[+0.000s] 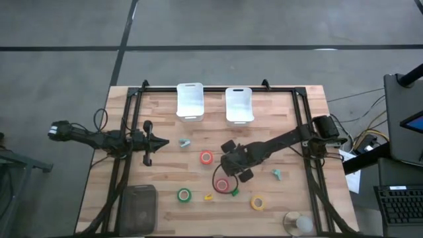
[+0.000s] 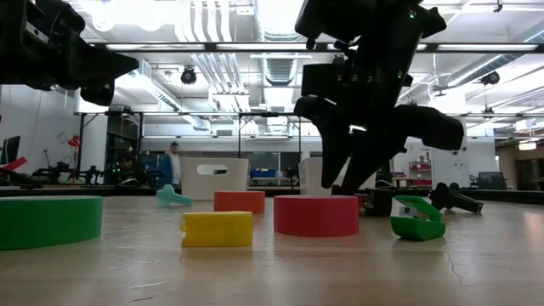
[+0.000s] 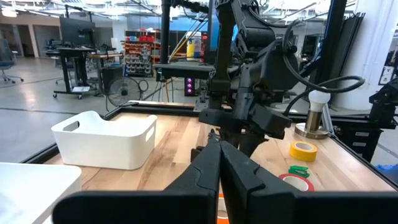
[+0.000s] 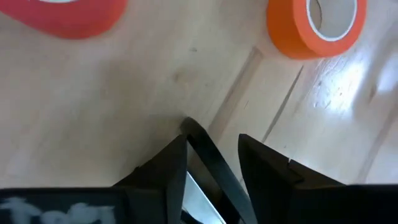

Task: Pick and place Stapler, Stapler remover, tape
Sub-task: Put the black stapler into the right white bin

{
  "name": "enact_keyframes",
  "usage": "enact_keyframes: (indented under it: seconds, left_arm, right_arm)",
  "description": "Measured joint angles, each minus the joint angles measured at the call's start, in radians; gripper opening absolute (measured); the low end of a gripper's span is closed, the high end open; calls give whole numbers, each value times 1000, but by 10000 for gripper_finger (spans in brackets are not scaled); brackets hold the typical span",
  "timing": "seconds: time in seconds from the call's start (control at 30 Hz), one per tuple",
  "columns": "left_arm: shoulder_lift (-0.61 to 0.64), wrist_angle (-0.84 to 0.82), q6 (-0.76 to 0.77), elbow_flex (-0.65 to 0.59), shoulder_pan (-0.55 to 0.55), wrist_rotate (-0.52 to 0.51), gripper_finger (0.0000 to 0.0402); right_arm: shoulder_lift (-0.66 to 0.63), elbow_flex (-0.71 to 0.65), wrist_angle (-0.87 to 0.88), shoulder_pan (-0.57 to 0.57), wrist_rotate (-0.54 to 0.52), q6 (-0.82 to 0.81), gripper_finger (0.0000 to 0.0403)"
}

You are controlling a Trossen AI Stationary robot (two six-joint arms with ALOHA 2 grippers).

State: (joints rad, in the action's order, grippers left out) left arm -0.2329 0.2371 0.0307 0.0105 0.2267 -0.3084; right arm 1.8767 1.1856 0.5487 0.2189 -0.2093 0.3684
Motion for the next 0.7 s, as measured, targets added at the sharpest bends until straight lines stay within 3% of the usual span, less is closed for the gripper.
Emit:
enact_keyframes:
  seconds: [0.5,0.7]
  left_arm:
    - [0,0,0,0,0,0,12]
    - [-1,0,0,0,0,0,12]
  right_arm:
    - [1,-18,35,-14,4,-74,35]
    - [-4,-5,47,-21,3,-80,29]
